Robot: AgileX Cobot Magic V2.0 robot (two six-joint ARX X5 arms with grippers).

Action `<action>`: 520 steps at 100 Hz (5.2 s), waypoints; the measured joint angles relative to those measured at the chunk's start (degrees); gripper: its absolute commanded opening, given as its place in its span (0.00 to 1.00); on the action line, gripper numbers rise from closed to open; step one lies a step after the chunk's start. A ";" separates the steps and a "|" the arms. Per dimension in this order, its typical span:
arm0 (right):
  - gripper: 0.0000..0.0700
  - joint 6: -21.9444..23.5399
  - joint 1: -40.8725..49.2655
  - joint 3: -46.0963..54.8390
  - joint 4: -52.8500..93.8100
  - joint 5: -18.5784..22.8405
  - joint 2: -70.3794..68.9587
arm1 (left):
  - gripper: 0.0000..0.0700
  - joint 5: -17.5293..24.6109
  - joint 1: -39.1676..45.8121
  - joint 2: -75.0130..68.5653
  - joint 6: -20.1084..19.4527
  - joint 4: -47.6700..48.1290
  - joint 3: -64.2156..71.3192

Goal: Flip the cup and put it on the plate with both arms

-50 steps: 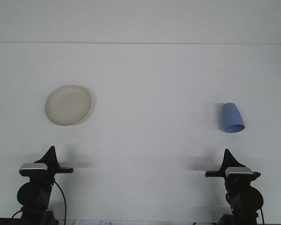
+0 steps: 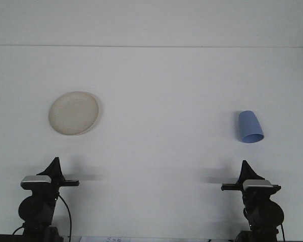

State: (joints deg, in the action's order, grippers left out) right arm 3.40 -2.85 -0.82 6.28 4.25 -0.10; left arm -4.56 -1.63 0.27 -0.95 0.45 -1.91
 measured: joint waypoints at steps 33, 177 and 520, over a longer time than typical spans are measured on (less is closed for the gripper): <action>0.01 0.66 0.00 0.00 -0.74 0.31 0.00 | 0.02 0.00 0.00 0.00 0.00 0.00 0.00; 0.64 -21.29 -15.89 -39.93 6.58 3.17 -64.50 | 0.02 0.00 0.00 0.00 0.00 0.00 0.00; 0.57 -3.19 55.19 -80.48 59.73 -4.09 -74.44 | 0.02 0.00 0.00 0.00 0.00 0.00 0.00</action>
State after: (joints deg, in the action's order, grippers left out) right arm 0.21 52.34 -81.30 66.02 0.16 -74.54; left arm -4.56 -1.63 0.27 -0.95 0.45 -1.91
